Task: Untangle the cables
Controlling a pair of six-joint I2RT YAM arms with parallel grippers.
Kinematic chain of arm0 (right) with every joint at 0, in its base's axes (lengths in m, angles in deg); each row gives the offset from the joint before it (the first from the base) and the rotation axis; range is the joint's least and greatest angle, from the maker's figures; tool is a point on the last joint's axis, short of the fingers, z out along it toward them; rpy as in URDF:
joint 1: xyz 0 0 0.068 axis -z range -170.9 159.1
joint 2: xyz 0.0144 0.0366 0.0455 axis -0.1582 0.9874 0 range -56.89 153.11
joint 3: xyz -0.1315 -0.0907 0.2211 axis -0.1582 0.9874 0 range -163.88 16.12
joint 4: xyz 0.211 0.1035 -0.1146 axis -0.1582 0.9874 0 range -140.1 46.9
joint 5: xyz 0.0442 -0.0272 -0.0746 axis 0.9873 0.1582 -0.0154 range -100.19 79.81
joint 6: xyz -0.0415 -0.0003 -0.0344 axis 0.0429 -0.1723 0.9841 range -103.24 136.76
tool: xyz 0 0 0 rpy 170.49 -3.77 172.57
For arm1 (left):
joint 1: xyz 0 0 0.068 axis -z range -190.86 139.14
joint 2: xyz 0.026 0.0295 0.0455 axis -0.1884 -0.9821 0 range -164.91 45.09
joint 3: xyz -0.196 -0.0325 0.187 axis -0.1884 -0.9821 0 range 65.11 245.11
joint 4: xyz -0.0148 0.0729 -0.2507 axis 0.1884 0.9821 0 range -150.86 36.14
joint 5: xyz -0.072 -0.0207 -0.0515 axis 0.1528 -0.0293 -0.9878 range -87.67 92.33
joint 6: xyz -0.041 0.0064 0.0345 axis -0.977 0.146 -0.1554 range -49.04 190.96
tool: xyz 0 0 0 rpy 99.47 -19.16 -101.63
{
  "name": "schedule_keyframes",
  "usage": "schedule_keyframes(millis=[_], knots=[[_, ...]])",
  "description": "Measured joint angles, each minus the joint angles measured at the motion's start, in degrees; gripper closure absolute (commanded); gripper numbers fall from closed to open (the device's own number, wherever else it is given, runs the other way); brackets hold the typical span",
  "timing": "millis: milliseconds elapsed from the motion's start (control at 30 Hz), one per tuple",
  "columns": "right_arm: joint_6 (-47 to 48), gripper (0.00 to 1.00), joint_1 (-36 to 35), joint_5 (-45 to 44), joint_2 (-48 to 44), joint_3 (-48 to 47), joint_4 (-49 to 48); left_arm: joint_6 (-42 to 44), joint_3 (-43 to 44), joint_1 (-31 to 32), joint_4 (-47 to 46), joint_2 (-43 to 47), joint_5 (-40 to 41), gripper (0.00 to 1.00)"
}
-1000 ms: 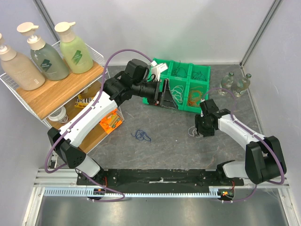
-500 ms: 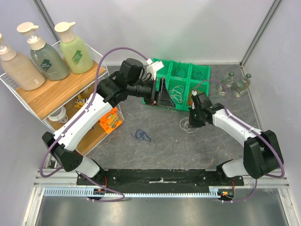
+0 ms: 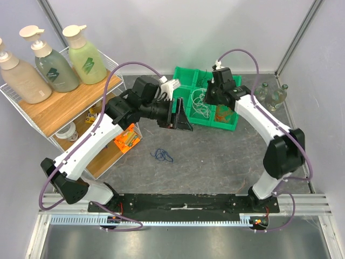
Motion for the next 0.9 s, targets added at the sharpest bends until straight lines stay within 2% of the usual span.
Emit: schedule_keyframes(millis=[300, 400, 467, 633, 700, 767, 900], knots=[[0.7, 1.00, 0.0, -4.5, 13.3, -6.9, 0.7, 1.4, -3.8, 0.0, 4.0, 3.3, 3.7, 0.27], [1.3, 0.88, 0.0, -6.4, 14.2, -8.6, 0.6, 1.5, -4.9, 0.0, 4.1, 4.5, 4.6, 0.27], [1.9, 0.85, 0.0, -7.5, 14.4, -9.3, 0.6, 1.8, -5.5, 0.0, 4.2, 4.8, 5.1, 0.27], [2.6, 0.64, 0.0, -7.9, 16.3, -9.7, 0.7, 3.3, -7.1, 0.1, 4.7, 4.7, 7.4, 0.28], [3.1, 0.46, 0.1, -7.5, 16.9, -9.7, 1.2, 4.4, -7.7, 0.5, 5.0, 4.4, 8.9, 0.29], [4.1, 0.35, 0.1, -6.8, 16.9, -9.8, 1.7, 5.6, -8.2, 1.3, 5.5, 3.4, 10.8, 0.28], [6.6, 0.30, 0.1, -6.1, 16.2, -10.4, 3.6, 7.7, -10.3, 4.2, 5.5, -0.8, 15.4, 0.25]])
